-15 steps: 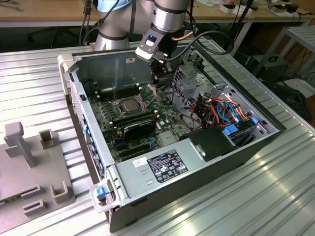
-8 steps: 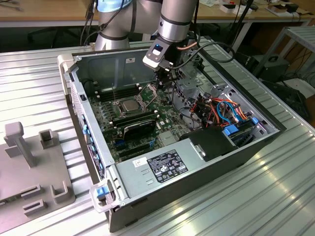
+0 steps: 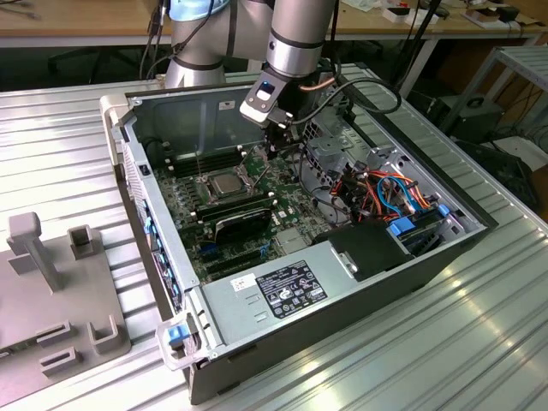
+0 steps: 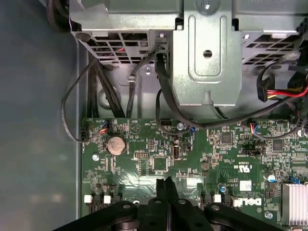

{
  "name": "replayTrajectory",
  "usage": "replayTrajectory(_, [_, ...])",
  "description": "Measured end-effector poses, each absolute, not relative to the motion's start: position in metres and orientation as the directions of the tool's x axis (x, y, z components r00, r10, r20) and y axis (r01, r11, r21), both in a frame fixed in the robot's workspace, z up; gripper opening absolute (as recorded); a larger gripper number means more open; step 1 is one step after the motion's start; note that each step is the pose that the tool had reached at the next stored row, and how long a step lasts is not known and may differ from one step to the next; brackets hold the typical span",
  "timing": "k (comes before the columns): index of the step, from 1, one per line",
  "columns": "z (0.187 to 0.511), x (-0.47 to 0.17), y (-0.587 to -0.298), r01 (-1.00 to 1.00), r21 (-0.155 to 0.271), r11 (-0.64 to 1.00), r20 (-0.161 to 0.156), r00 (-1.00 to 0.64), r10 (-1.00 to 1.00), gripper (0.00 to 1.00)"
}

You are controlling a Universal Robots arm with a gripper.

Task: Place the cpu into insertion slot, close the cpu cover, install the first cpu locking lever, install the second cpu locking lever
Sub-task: 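Close the cpu cover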

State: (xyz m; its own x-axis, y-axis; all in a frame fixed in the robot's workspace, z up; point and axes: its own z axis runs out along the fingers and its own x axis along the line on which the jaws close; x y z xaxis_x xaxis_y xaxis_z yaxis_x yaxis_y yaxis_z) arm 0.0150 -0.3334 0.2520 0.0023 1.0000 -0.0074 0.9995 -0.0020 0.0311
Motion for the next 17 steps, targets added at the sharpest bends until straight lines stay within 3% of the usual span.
replayTrajectory(17, [0.249,-0.017,-0.333,1.0,0.031,-0.002,-0.007,0.002,1.0,0.11])
